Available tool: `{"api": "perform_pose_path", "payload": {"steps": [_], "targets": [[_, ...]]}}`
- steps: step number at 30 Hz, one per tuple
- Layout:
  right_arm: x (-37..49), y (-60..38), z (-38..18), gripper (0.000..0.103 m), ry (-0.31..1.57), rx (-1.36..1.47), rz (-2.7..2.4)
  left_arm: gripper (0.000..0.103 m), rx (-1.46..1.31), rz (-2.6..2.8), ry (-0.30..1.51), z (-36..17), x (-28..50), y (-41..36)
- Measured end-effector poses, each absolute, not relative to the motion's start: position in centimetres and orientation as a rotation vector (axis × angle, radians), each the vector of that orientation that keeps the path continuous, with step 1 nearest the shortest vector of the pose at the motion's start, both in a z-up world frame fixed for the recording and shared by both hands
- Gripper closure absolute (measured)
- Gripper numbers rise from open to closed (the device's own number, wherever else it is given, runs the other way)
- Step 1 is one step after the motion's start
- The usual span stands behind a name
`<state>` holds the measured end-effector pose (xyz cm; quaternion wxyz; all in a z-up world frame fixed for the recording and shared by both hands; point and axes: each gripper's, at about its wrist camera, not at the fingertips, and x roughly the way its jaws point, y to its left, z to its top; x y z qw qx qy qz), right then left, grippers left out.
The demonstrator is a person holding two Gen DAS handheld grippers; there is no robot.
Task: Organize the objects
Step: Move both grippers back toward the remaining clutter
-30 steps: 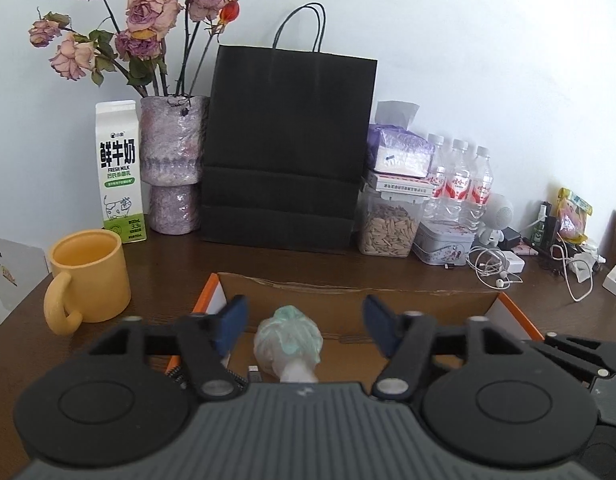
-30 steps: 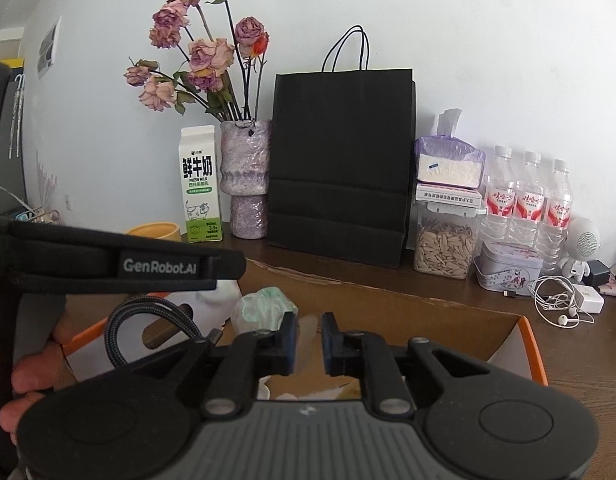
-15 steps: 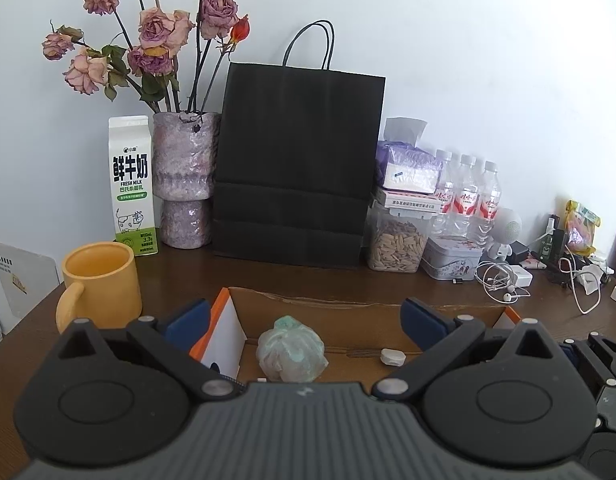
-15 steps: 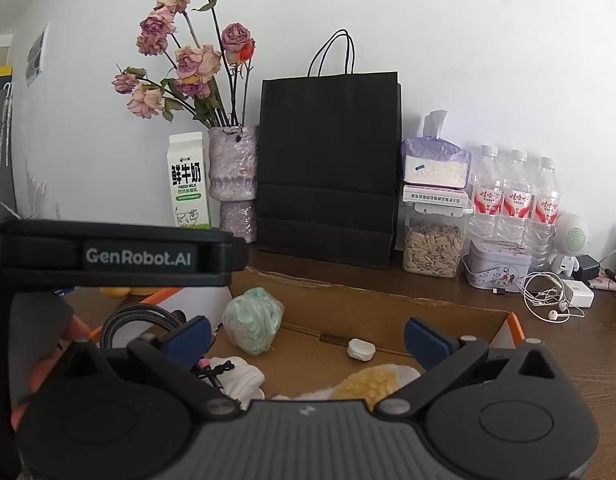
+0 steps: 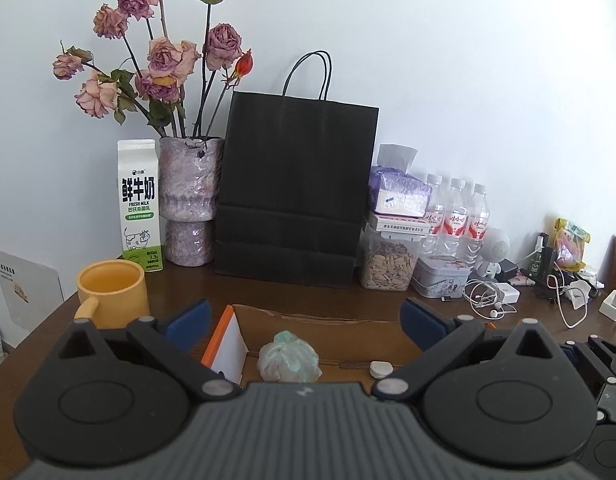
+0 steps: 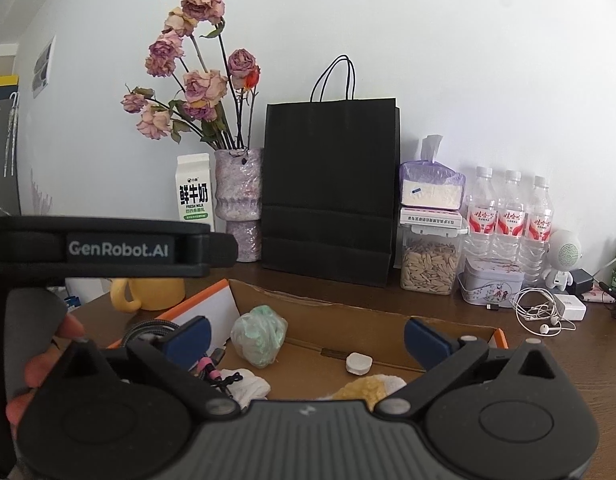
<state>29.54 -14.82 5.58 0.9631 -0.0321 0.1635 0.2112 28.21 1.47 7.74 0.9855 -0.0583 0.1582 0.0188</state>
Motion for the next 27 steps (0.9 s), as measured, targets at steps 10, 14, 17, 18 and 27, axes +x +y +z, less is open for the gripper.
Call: {"api": "perform_pose_path", "payload": {"steps": [10, 14, 17, 18, 27], "targets": [[25.7, -16.5, 6.3, 0.0, 0.333, -0.074, 0.402, 0.0, -0.107, 0.061, 0.326, 8.5, 23.9, 2.0], [24.1, -17.4, 6.2, 0.0, 0.346, -0.075, 0.385, 0.0, -0.097, 0.063, 0.338, 8.5, 22.2, 2.0], [22.8, -18.1, 6.1, 0.0, 0.355, -0.079, 0.377, 0.0, -0.089, 0.062, 0.35, 8.3, 21.0, 2.0], [22.4, -18.2, 6.0, 0.0, 0.36, -0.08, 0.375, 0.0, -0.087, 0.062, 0.355, 8.2, 20.6, 2.0], [19.4, -19.8, 4.6, 0.0, 0.418, -0.097, 0.354, 0.0, -0.081, 0.073, 0.409, 6.7, 17.7, 2.8]]}}
